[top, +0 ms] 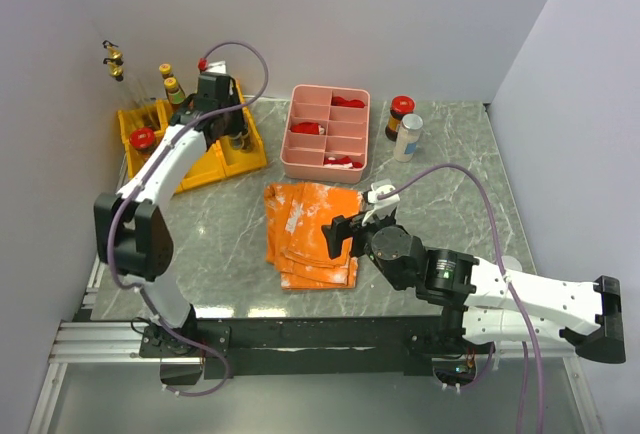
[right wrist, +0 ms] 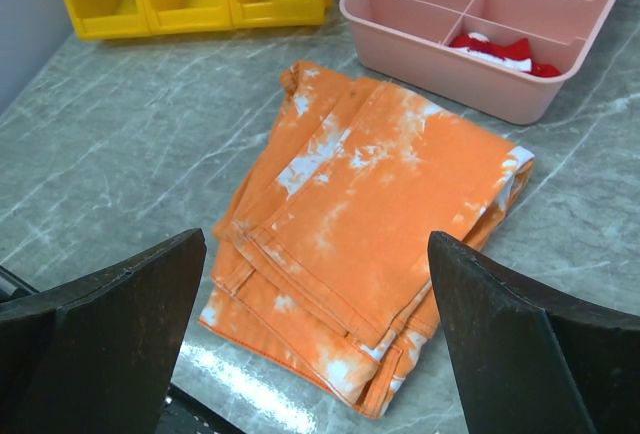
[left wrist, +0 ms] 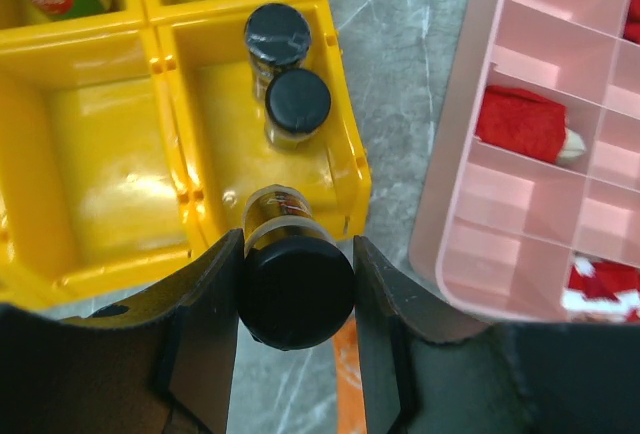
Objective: Organize the condiment bottles
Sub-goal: Place the bottle in the storage box.
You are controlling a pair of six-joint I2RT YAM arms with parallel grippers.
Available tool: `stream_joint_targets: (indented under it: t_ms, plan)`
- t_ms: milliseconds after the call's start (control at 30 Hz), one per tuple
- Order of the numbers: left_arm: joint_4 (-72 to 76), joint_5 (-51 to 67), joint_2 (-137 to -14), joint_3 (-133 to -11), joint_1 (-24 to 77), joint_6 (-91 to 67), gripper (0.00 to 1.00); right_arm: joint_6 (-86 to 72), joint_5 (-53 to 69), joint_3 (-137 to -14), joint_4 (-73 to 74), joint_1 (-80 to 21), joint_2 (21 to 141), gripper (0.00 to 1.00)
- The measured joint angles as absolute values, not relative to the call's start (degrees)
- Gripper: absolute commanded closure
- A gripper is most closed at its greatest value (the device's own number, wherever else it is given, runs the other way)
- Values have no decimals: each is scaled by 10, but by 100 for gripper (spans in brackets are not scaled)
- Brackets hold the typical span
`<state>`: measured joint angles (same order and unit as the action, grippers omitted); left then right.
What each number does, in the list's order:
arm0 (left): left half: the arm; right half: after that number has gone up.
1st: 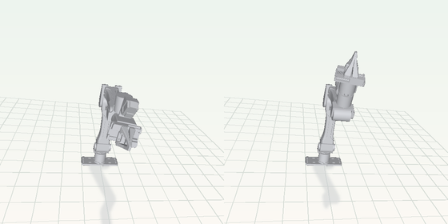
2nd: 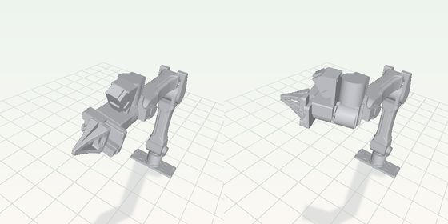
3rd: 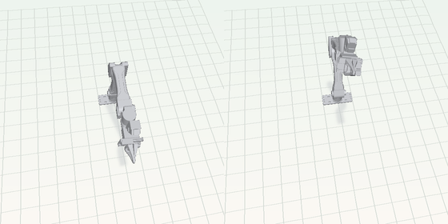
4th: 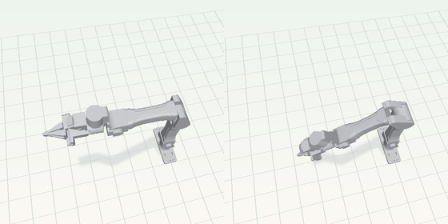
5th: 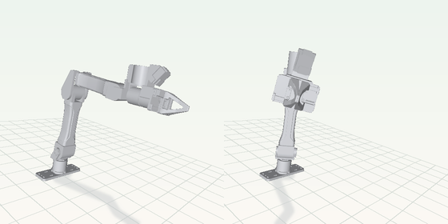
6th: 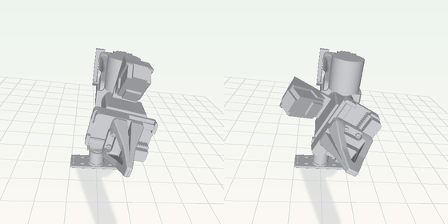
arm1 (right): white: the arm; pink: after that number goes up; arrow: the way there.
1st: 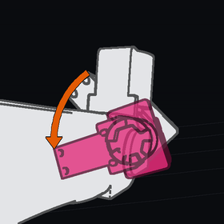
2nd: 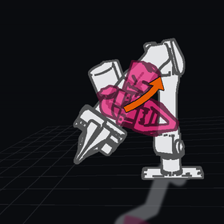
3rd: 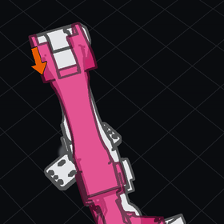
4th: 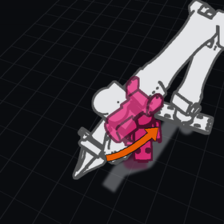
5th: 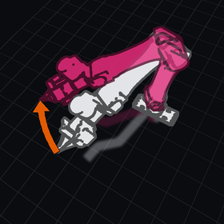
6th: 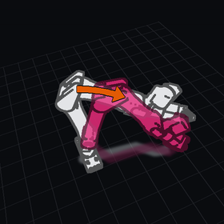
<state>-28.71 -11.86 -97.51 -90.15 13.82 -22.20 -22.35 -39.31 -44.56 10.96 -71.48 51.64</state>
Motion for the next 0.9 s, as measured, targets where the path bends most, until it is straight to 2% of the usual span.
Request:
stream_joint_targets:
  t_ms: [200,567,800,900]
  plan:
    - [-267,-110,-1046,-923,126,-202,99,-213,-390,-446,102,-715,515,0]
    - [-190,-96,-1067,-901,97,-187,98,-194,-392,-446,92,-715,511,0]
    - [-167,-78,-1102,-897,86,-187,85,-184,-398,-446,87,-715,511,0]
    - [-163,-73,-1113,-892,84,-187,73,-183,-399,-446,86,-715,509,0]
